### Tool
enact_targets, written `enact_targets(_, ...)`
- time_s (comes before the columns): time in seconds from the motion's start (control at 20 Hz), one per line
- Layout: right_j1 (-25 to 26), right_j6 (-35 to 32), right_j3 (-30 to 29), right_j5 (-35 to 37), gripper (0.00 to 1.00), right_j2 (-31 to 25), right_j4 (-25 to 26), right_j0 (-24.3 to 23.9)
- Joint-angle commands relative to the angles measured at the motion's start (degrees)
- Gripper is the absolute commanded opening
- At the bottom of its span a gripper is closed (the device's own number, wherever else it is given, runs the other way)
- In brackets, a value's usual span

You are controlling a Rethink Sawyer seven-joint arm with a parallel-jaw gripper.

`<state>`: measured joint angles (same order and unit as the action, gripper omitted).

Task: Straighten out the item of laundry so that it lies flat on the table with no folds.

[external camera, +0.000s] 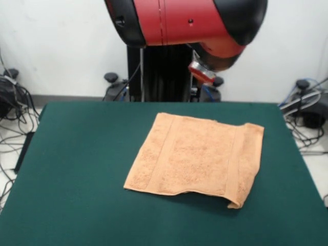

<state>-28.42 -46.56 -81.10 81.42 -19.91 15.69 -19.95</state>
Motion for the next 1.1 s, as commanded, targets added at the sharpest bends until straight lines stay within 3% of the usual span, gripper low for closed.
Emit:
enact_targets(0.05,2.24,4.13,0.03,-5.7,1.0,-7.53,-1.98,-2.14)
enact_targets(0.25,1.81,-0.79,0.77,-12.5,1.0,-7.38,-4.07,-3.6)
enact_targets(0.6,5.41,-3.1,5.0,-21.04,1.0,-4.62,0.52,-3.52)
enact_targets(1.1,8.7,-6.01,12.6,-21.77,1.0,-3.14,-1.13,-1.4)
